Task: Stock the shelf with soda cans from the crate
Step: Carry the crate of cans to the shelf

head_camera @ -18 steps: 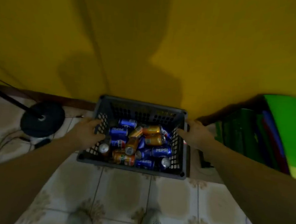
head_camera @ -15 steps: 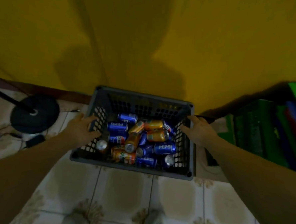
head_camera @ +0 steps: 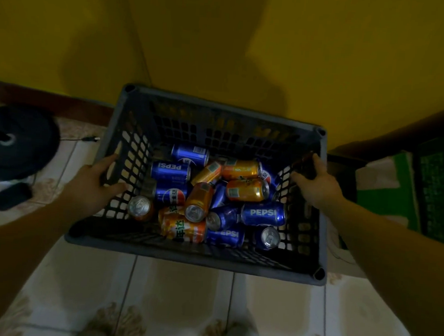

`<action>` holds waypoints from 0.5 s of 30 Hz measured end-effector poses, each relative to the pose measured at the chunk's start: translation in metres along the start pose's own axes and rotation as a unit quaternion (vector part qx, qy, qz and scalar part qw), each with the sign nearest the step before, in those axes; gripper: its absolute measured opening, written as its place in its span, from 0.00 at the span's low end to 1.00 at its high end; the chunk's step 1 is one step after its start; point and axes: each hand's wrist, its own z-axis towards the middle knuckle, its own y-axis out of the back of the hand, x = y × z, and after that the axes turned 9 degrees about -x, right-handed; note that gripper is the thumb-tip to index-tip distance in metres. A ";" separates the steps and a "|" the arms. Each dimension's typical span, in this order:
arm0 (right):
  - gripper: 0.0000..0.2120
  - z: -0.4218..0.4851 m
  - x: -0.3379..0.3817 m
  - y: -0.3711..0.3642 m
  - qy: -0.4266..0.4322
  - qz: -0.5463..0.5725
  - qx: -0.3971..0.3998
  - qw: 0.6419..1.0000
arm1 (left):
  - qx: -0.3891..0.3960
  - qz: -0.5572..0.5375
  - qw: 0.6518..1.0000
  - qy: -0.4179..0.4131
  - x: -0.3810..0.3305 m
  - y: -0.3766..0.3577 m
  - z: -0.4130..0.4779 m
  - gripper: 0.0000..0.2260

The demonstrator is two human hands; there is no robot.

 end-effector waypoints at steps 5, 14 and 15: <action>0.34 -0.001 -0.004 -0.002 -0.015 0.063 -0.038 0.997 | -0.011 0.003 1.000 -0.008 -0.002 0.001 -0.002 0.34; 0.35 -0.010 0.006 0.003 -0.039 0.097 -0.021 0.994 | -0.036 -0.051 0.997 0.036 0.005 -0.003 0.003 0.30; 0.35 -0.014 0.004 0.003 -0.037 0.096 -0.024 0.994 | -0.037 -0.050 0.997 0.038 0.007 -0.002 0.002 0.30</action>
